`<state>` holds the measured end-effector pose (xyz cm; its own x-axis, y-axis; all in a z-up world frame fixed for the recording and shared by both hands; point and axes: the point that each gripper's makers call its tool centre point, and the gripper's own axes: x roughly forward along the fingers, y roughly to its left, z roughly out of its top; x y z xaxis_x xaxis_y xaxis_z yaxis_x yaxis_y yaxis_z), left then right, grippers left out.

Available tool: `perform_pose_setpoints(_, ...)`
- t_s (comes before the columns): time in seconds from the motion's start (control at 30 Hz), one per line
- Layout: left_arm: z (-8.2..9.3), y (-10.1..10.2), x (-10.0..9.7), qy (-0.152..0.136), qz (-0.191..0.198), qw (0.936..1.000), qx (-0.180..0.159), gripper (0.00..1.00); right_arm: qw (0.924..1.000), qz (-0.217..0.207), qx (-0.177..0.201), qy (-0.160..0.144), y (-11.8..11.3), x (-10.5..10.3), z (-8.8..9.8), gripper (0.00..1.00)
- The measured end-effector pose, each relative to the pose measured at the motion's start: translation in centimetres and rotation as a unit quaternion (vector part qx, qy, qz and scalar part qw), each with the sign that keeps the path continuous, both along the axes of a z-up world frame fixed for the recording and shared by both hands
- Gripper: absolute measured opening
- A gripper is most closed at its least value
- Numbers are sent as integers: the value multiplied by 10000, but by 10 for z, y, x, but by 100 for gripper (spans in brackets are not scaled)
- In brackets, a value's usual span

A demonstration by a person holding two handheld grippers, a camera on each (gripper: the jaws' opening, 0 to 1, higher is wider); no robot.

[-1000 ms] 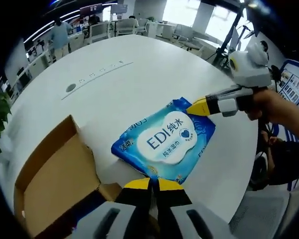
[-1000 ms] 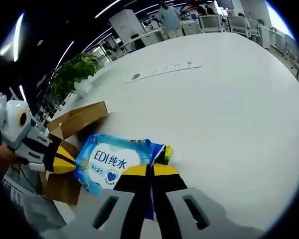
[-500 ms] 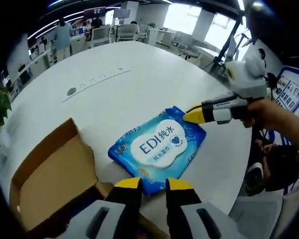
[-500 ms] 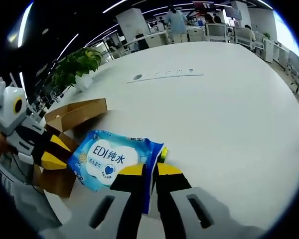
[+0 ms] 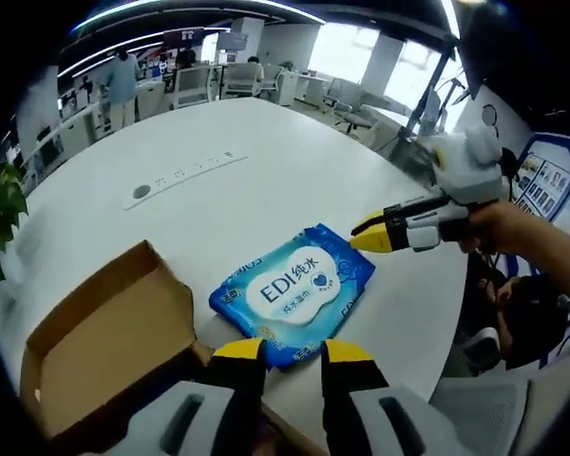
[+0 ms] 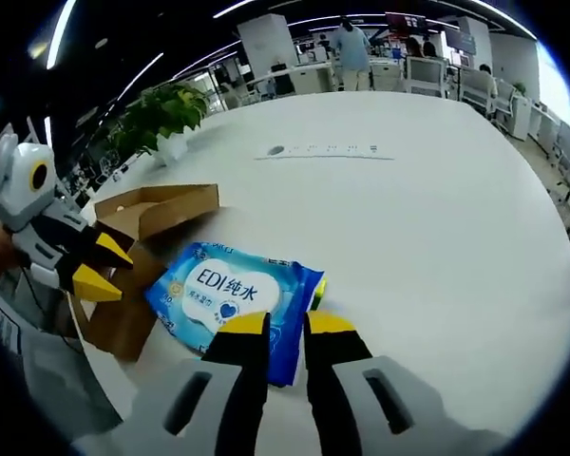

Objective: Operate the shoe box by opening the lid, removing the specified soft item, and placing it in the target area until the item is outside and the box remains undamaged.

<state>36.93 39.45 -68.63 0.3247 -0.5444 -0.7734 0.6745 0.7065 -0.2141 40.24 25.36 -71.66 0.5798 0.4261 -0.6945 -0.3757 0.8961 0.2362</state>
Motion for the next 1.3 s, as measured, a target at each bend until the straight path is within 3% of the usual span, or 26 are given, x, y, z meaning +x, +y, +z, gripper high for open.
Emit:
perform_pose_setpoints(0.57, 14, 38, -8, -172, 66, 9998, 1, 26, 9987, 431, -154, -227, 22, -17, 37, 20)
perform_pose_setpoints(1.0, 17, 75, -14, -289, 108, 9995, 13, 30, 9928, 1085, -310, -411, 58, -27, 59, 23)
perform_pose_setpoints(1.3, 9, 96, -25, -255, -24, 9997, 60, 30, 9853, 1575, -411, -511, 91, -32, 70, 25)
